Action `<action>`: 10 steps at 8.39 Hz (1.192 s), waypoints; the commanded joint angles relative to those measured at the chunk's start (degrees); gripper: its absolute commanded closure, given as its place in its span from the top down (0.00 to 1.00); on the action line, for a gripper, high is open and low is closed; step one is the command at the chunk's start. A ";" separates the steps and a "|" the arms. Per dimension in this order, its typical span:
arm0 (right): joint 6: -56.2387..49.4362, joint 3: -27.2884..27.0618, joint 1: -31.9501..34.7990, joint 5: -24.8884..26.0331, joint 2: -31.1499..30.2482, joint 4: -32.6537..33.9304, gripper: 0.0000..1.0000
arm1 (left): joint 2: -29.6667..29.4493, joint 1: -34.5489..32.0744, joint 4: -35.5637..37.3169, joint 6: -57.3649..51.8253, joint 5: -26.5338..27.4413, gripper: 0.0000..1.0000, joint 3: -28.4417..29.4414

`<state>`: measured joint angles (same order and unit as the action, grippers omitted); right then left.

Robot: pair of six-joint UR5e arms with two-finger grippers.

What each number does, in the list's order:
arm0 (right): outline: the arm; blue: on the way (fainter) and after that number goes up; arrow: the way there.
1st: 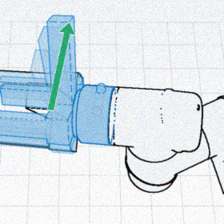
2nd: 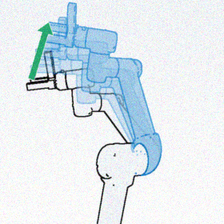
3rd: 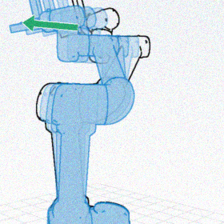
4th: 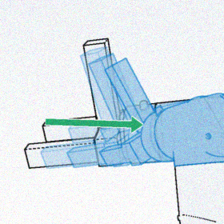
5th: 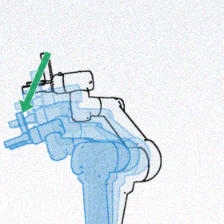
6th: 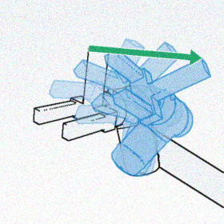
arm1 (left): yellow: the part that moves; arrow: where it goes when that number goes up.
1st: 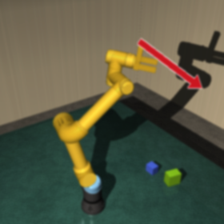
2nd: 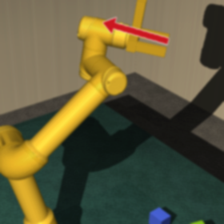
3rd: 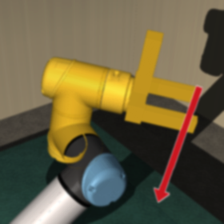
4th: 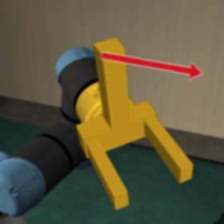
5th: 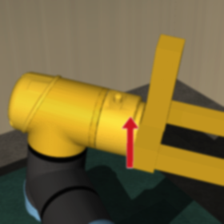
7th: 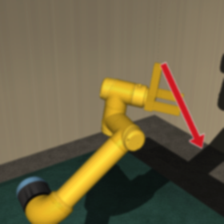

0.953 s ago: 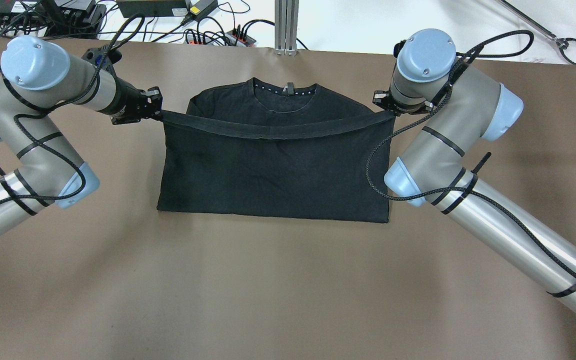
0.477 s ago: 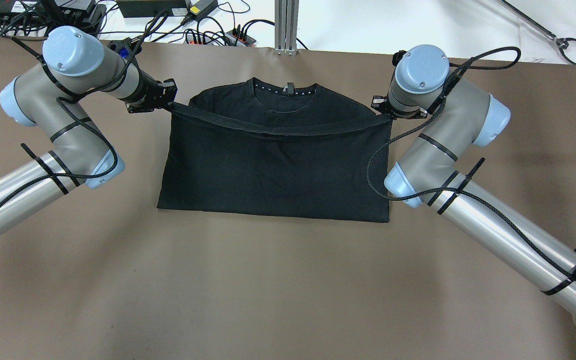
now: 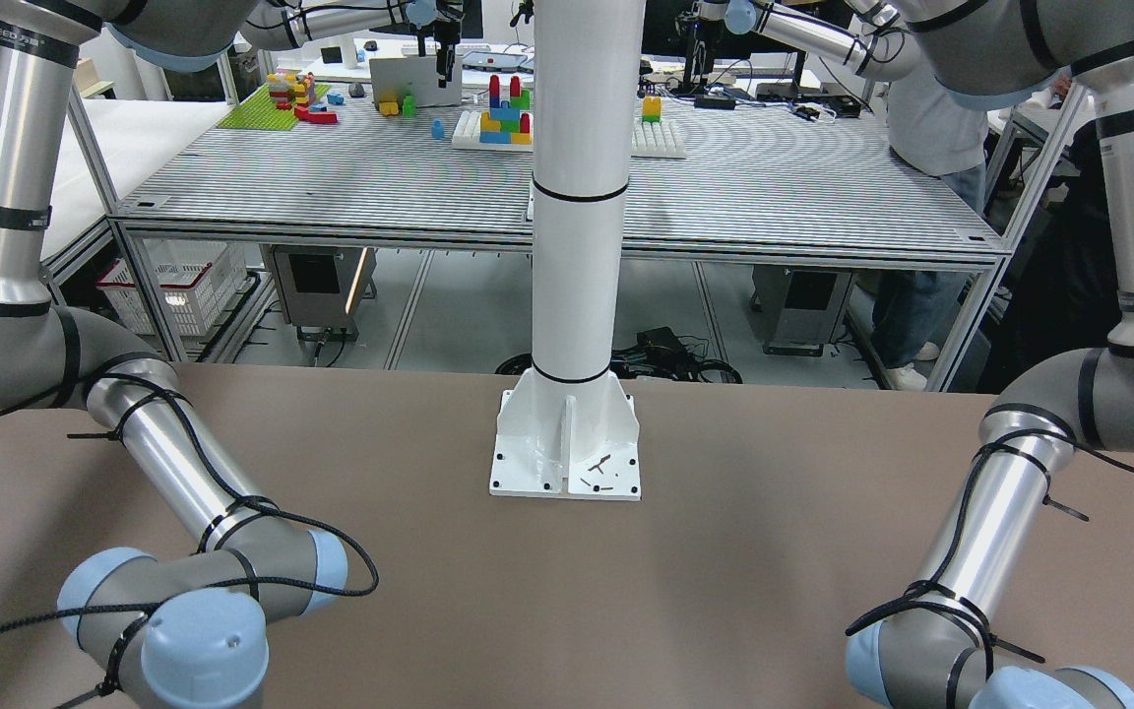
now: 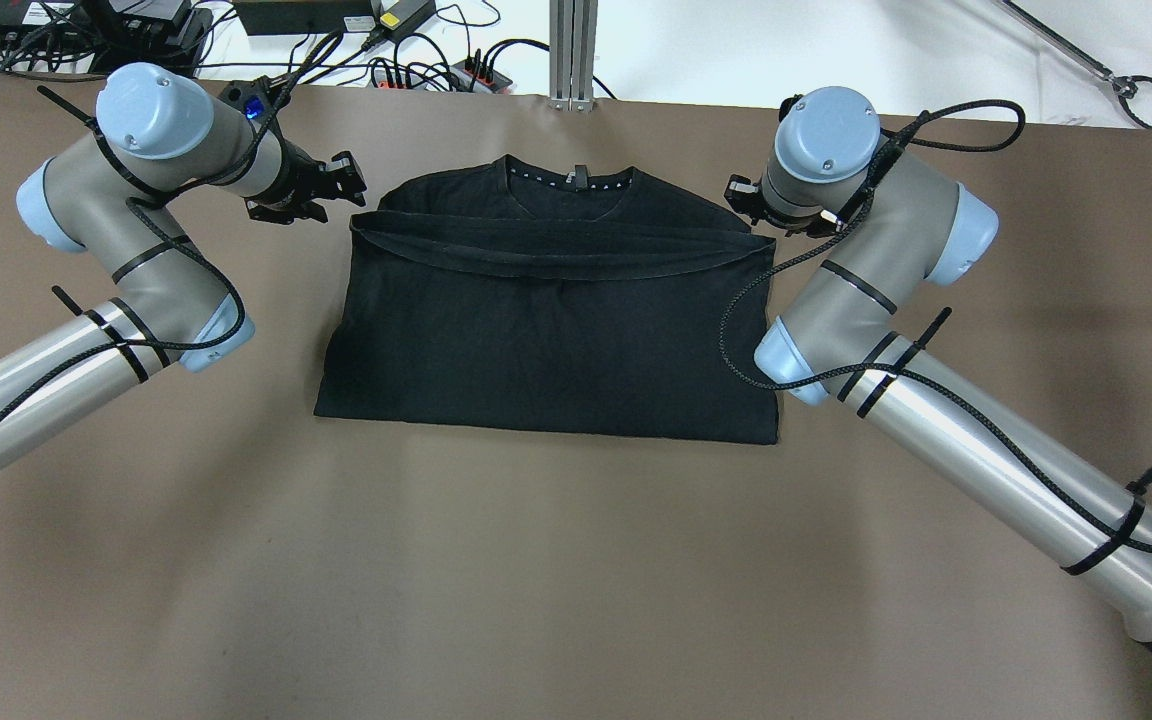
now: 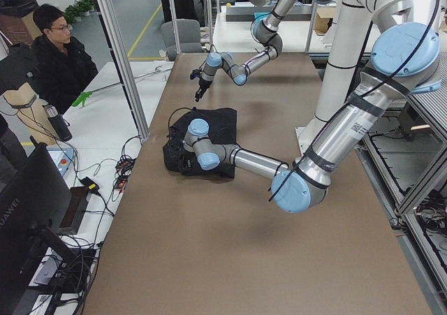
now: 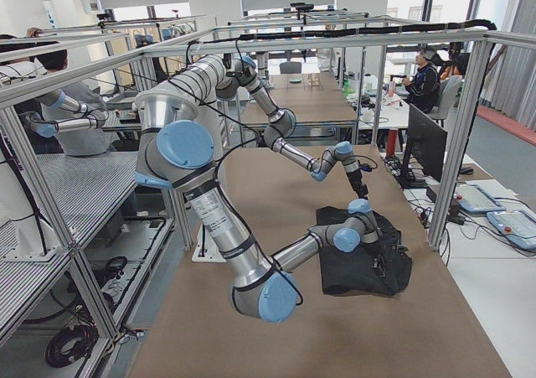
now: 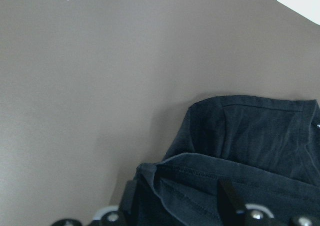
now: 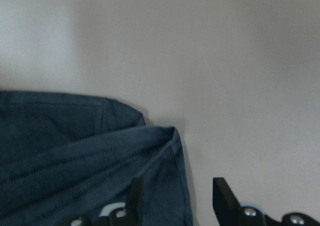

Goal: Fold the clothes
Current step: 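Release the hem and move the right gripper to the folded corner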

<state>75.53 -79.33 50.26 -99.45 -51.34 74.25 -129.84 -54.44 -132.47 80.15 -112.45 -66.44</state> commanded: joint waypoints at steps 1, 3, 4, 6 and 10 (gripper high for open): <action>1.02 -17.05 -7.50 -0.31 -13.49 -0.16 0.61 | -0.15 0.12 -0.07 0.27 -0.05 0.63 -0.19; 8.99 -19.54 -13.14 0.82 -16.68 -0.33 0.63 | -0.15 0.12 -0.16 0.44 -0.05 0.63 -0.27; 9.02 -19.20 -13.95 2.14 -16.77 -0.34 0.63 | -0.15 0.12 -0.16 0.62 0.04 0.63 -0.27; 9.11 -19.10 -14.13 2.77 -18.35 -0.94 0.62 | -0.06 0.03 -0.16 0.79 0.04 0.64 -0.54; 12.80 -18.67 -17.03 3.12 -20.03 -5.35 0.51 | -0.15 0.21 -0.16 0.88 0.04 0.65 -0.62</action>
<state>86.99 -98.17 34.27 -96.41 -70.90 69.76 -129.94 -54.34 -132.63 81.02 -112.41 -67.02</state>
